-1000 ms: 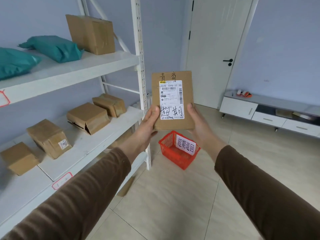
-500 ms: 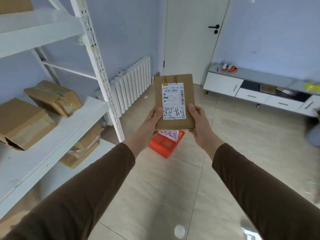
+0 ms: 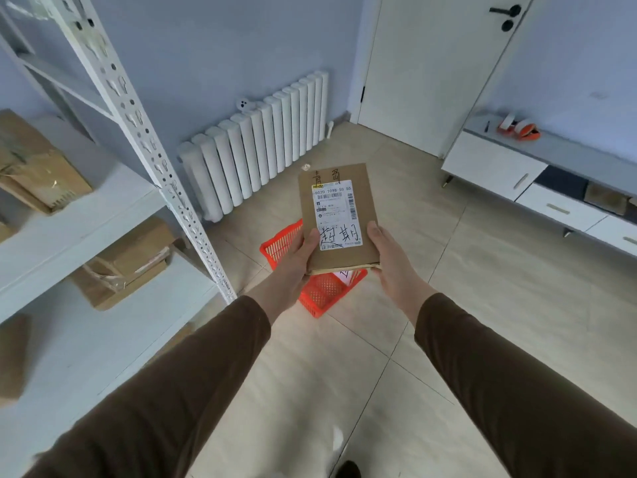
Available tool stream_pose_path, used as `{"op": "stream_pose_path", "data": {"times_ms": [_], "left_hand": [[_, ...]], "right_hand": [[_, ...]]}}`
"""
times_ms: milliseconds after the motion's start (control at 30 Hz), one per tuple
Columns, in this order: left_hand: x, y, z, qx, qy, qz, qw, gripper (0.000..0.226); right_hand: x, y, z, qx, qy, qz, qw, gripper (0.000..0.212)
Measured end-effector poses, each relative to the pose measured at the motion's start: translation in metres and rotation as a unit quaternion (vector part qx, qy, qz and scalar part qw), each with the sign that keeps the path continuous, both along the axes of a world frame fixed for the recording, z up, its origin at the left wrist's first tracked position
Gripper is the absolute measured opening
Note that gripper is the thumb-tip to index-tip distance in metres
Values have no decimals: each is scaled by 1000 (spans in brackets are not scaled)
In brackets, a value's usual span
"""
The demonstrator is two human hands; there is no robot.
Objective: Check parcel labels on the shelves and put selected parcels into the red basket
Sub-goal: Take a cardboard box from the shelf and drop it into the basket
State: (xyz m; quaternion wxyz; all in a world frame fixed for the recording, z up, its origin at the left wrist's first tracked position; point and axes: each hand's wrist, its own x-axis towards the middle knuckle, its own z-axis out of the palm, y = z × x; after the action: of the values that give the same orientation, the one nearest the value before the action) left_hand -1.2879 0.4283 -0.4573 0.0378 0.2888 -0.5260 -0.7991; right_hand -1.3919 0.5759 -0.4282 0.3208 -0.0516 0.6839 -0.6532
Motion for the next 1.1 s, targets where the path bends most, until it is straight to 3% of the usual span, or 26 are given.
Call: {"op": "stream_pose_path", "data": {"times_ms": [233, 400, 600, 700, 867, 1000, 1100], "left_hand": [[-62, -25, -66, 44, -34, 75, 996, 47], [-105, -61, -125, 76, -71, 130, 986, 62], [-151, -95, -204, 97, -98, 129, 982, 49], [-173, -104, -256, 110, -112, 134, 978, 51], [-206, -105, -348, 123, -135, 162, 970, 74], [-231, -107, -430, 151, -145, 210, 955, 52], [-247, -111, -490, 146, -157, 228, 950, 55]], "right_hand": [[-82, -48, -68, 26, -53, 23, 998, 42], [-134, -94, -128, 53, -89, 27, 994, 37], [-190, -138, -211, 93, -117, 52, 987, 27], [-216, -154, -261, 119, -112, 75, 984, 18], [-256, -171, -364, 159, -123, 120, 972, 25], [-279, -188, -441, 157, -133, 149, 967, 24], [-294, -200, -502, 160, -144, 153, 965, 30]]}}
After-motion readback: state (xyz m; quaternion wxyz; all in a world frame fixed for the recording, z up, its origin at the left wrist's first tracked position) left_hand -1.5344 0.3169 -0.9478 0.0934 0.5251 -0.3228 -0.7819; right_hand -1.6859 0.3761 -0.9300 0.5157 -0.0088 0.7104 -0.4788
